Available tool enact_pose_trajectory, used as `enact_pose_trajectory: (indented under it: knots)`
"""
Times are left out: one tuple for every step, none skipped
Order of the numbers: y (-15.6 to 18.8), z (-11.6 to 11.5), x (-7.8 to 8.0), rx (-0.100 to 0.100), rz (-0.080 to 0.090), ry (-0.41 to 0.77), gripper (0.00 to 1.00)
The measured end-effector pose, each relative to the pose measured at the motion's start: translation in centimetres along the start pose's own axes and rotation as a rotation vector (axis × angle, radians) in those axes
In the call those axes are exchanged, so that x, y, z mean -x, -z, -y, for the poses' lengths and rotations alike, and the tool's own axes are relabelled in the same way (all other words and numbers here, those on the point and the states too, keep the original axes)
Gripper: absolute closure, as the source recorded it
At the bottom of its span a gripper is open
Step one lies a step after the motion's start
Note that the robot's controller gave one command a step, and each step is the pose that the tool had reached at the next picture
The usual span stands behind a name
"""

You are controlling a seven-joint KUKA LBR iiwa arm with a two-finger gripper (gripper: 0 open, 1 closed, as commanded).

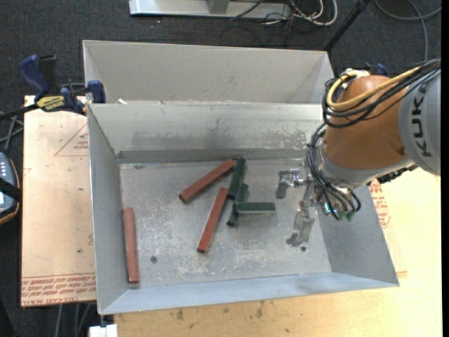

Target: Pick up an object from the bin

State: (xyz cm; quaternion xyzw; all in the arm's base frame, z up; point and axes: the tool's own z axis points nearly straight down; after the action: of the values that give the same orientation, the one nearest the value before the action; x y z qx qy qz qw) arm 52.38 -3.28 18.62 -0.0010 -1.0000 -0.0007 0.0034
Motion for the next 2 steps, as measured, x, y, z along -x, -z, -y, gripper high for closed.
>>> enact_pose_trajectory:
  knots:
    - [0.4,0.0,0.2,-0.001,0.007,0.001,0.00]
    - [-1.5,-1.0,2.1,-0.001,0.016,-0.132,0.00]
